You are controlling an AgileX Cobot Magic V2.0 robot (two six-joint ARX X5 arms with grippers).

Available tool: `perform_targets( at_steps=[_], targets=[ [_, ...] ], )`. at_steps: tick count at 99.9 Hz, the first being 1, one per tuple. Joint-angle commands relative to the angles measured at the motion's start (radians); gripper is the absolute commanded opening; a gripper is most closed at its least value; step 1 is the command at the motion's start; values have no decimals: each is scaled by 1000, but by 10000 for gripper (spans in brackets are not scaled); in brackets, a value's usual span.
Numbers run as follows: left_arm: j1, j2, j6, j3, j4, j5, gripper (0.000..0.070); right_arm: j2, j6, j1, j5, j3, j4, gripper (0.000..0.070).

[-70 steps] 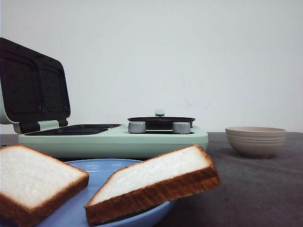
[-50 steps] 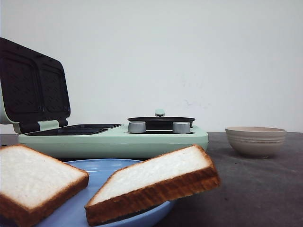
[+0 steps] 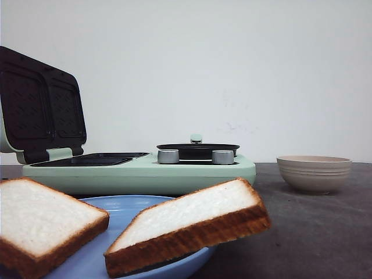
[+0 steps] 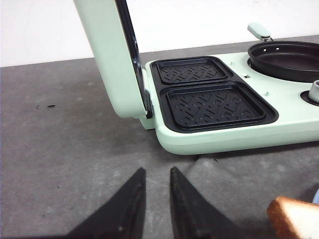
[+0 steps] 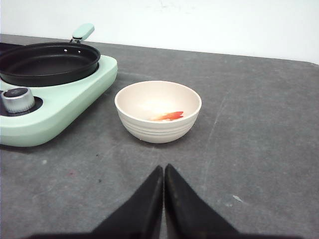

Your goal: Make breakfast with bread and shrimp

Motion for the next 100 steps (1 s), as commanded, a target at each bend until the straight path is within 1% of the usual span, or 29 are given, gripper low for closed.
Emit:
perform_targets(
  at_steps=[1, 100],
  targets=[
    [0, -2, 5, -18, -4, -2, 18, 0, 8, 2, -2, -4, 10, 0],
    [0, -2, 5, -18, -4, -2, 18, 0, 8, 2, -2, -4, 10, 0]
  ],
)
